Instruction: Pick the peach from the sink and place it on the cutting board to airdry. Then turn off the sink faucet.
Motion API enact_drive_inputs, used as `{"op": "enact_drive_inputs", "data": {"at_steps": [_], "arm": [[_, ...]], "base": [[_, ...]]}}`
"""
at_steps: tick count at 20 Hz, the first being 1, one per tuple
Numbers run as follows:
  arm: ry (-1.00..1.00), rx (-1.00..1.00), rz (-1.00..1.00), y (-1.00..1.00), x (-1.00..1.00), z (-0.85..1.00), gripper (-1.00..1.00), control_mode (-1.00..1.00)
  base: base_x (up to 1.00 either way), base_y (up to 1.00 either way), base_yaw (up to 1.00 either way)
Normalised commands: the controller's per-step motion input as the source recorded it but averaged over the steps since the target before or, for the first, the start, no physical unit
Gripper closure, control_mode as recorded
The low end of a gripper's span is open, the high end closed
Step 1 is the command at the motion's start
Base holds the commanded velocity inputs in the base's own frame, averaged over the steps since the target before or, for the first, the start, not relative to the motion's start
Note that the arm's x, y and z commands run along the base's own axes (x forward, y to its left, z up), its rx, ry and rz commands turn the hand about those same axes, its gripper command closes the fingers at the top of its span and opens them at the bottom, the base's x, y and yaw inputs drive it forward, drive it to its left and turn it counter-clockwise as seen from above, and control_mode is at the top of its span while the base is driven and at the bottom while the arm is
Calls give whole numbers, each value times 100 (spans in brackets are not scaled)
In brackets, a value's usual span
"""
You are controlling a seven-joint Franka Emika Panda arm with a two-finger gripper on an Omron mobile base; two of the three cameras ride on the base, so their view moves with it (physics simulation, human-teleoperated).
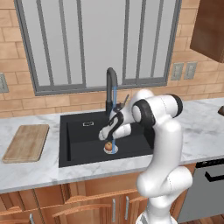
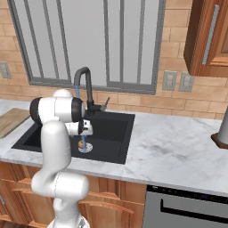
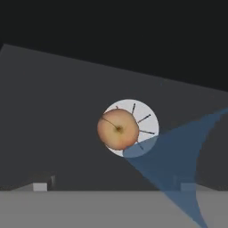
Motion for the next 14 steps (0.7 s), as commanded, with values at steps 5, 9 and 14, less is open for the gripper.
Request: {"op": "enact_drive_inputs", "data": {"at_steps": [5,9,14], "arm": [[0,-1,0,9,11,-25,-100,-100],[0,0,0,2,19,-19,-100,-100],[0,0,0,0,24,-15,-100,-100]], "base": [[0,0,0],[0,0,0],[0,0,0]]}}
